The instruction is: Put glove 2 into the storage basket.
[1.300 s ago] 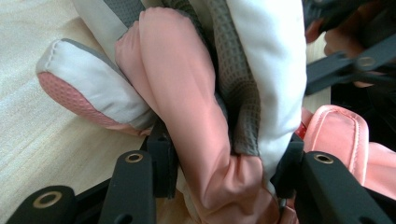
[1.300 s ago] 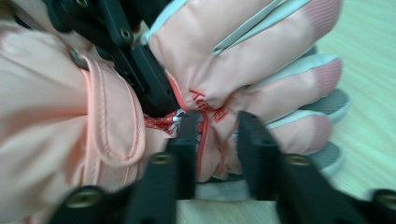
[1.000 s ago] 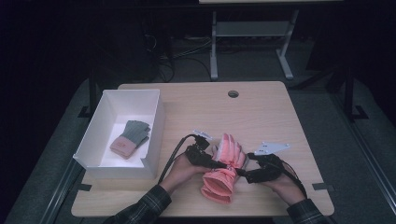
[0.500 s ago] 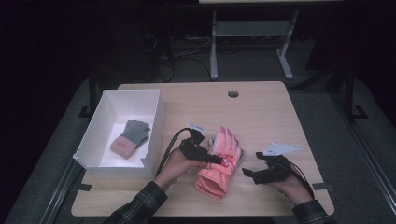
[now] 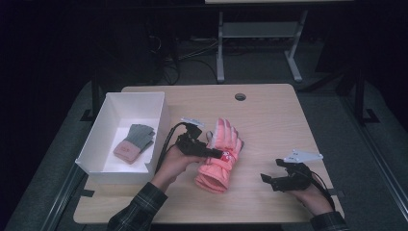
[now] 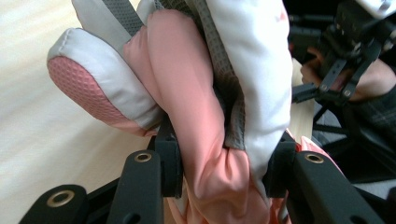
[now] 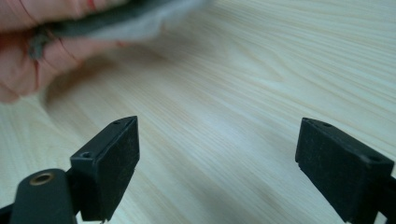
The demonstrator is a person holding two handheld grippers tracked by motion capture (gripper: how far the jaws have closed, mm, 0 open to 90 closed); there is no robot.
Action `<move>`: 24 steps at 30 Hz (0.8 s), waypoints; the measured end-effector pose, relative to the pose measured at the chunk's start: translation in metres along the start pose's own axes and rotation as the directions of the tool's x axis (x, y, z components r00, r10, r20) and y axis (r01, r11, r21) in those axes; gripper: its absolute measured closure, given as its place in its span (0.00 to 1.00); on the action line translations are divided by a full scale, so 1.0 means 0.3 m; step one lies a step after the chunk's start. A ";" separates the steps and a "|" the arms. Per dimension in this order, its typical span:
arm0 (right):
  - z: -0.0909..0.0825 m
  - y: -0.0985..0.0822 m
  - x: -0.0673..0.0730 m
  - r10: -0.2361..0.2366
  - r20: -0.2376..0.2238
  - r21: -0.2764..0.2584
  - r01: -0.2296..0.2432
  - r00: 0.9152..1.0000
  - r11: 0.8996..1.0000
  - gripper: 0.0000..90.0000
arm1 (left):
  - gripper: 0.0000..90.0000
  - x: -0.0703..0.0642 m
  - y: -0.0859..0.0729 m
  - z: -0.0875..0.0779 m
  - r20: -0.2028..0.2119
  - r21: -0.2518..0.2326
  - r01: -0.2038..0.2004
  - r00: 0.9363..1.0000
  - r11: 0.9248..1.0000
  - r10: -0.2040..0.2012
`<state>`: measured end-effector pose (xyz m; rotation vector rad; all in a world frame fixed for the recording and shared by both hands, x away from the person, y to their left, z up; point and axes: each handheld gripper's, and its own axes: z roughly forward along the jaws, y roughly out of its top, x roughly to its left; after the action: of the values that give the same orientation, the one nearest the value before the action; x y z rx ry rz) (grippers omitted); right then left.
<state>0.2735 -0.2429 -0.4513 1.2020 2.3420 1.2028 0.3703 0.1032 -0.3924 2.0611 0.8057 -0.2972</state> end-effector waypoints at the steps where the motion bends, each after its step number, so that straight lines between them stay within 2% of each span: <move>1: 0.000 0.000 0.000 0.000 0.000 0.000 0.000 1.000 1.000 0.15 | 0.66 0.000 0.000 0.000 0.000 0.000 0.000 1.000 1.000 0.000; 2: -0.002 -0.003 -0.007 0.003 0.007 0.000 -0.003 1.000 1.000 0.15 | 0.66 -0.010 0.019 -0.022 -0.005 -0.014 -0.001 1.000 1.000 0.001; 7: 0.004 -0.005 -0.006 0.000 0.009 0.008 0.000 1.000 1.000 0.15 | 0.66 -0.035 0.060 -0.071 -0.021 -0.020 -0.004 1.000 1.000 0.004; 8: 0.007 -0.005 -0.005 -0.005 0.005 0.011 0.004 1.000 1.000 0.15 | 0.66 -0.046 0.078 -0.097 -0.030 -0.026 -0.011 0.999 1.000 0.010; 12: 0.011 -0.005 -0.002 -0.006 0.003 0.013 0.006 1.000 1.000 0.15 | 0.66 -0.052 0.105 -0.139 -0.034 -0.028 -0.025 0.999 0.999 0.024; 17: 0.019 -0.007 0.002 -0.013 0.004 0.013 0.012 1.000 1.000 0.15 | 0.65 -0.069 0.143 -0.212 -0.060 -0.038 -0.039 0.998 0.999 0.037; 18: 0.019 -0.007 0.001 -0.010 0.005 0.012 0.010 1.000 1.000 0.15 | 0.65 -0.072 0.156 -0.242 -0.069 -0.041 -0.048 0.997 0.998 0.046; 19: 0.019 -0.007 0.001 -0.010 0.005 0.012 0.010 1.000 1.000 0.15 | 0.65 -0.072 0.156 -0.242 -0.069 -0.041 -0.048 0.997 0.998 0.046; 24: 0.021 -0.009 -0.005 -0.003 0.009 0.014 0.003 1.000 1.000 0.15 | 0.65 -0.081 0.181 -0.319 -0.097 -0.045 -0.062 0.994 0.997 0.058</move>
<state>0.2763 -0.2412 -0.4576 1.2060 2.3489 1.1791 0.3784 0.1477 -0.2894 2.0628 0.7993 -0.1452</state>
